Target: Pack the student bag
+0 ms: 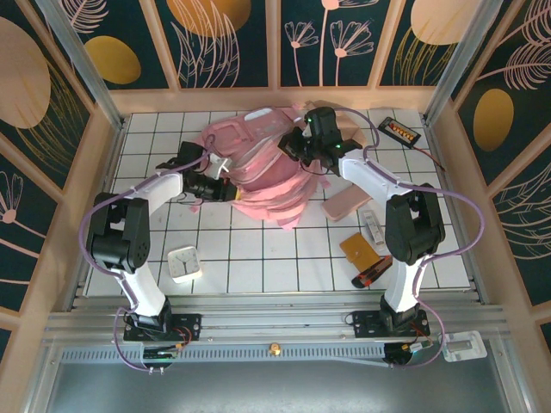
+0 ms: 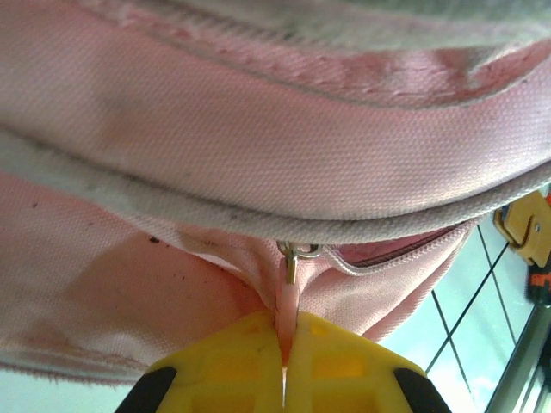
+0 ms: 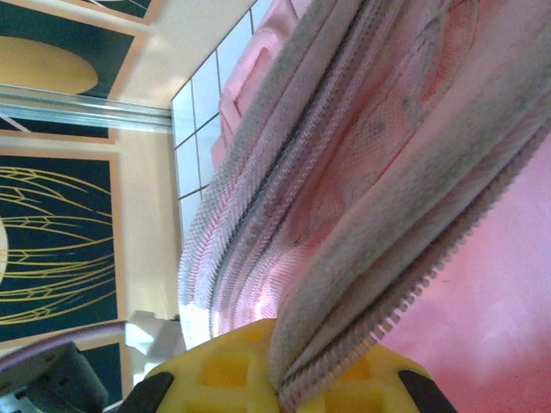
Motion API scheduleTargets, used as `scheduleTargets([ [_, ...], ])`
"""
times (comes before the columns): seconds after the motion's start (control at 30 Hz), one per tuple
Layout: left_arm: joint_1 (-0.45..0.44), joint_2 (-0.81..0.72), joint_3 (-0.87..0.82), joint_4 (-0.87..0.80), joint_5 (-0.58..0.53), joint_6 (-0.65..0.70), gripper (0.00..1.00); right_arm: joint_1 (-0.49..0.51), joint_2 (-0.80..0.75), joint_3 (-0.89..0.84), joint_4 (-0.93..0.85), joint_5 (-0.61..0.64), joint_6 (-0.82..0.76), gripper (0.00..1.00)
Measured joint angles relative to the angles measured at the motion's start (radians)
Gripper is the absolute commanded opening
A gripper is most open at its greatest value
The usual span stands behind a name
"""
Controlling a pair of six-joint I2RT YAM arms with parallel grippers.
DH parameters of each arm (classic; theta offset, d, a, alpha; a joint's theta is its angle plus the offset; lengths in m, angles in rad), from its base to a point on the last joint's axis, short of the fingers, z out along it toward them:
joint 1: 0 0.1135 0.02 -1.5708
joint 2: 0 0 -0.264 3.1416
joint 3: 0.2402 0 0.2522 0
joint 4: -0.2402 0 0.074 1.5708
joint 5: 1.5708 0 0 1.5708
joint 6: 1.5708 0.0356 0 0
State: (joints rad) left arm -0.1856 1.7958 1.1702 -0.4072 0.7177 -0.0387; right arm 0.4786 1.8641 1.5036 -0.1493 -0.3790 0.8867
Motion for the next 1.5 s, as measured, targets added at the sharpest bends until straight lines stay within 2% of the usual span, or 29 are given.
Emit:
scheduleTargets([
  [0.17, 0.062, 0.000, 0.032, -0.019, 0.037, -0.022, 0.00, 0.000, 0.000, 0.000, -0.036, 0.021, -0.049, 0.00],
  [0.37, 0.078, 0.039, 0.079, -0.062, 0.010, -0.031, 0.00, 0.002, 0.000, 0.000, -0.058, 0.037, -0.090, 0.00],
  [0.47, 0.087, 0.088, 0.136, -0.095, -0.062, -0.034, 0.00, 0.005, 0.000, 0.000, -0.071, 0.041, -0.101, 0.00],
  [0.73, 0.093, 0.195, 0.315, -0.138, -0.349, -0.037, 0.01, 0.008, 0.000, 0.039, -0.095, 0.046, -0.116, 0.00],
  [0.8, 0.091, 0.209, 0.343, -0.127, -0.409, -0.041, 0.13, 0.011, 0.000, 0.056, -0.096, 0.042, -0.116, 0.00],
  [0.9, 0.090, 0.215, 0.357, -0.101, -0.507, -0.044, 0.38, 0.014, 0.000, 0.079, -0.104, 0.036, -0.116, 0.00],
  [0.97, 0.098, 0.213, 0.356, -0.074, -0.553, -0.047, 0.46, 0.014, 0.000, 0.096, -0.117, 0.032, -0.116, 0.00],
  [1.0, 0.102, 0.203, 0.341, -0.044, -0.565, -0.037, 0.54, 0.014, 0.000, 0.105, -0.122, 0.028, -0.116, 0.00],
  [1.07, 0.109, 0.146, 0.267, 0.035, -0.568, -0.021, 0.67, 0.014, 0.000, 0.120, -0.124, 0.016, -0.112, 0.00],
  [1.13, 0.113, 0.019, 0.126, 0.145, -0.548, 0.000, 0.84, 0.014, 0.000, 0.127, -0.120, 0.006, -0.097, 0.00],
  [1.2, 0.113, -0.130, -0.008, 0.262, -0.502, 0.006, 0.96, 0.014, 0.000, 0.128, -0.117, -0.002, -0.086, 0.00],
  [1.23, 0.109, -0.206, -0.060, 0.320, -0.462, 0.012, 0.98, 0.014, 0.001, 0.129, -0.117, -0.008, -0.077, 0.00],
  [1.33, 0.075, -0.304, -0.081, 0.433, -0.374, 0.034, 0.99, 0.014, 0.014, 0.154, -0.117, -0.019, -0.068, 0.00],
  [1.5, -0.131, -0.318, -0.078, 0.481, -0.318, 0.198, 0.99, 0.013, 0.051, 0.222, -0.117, -0.049, -0.061, 0.00],
])
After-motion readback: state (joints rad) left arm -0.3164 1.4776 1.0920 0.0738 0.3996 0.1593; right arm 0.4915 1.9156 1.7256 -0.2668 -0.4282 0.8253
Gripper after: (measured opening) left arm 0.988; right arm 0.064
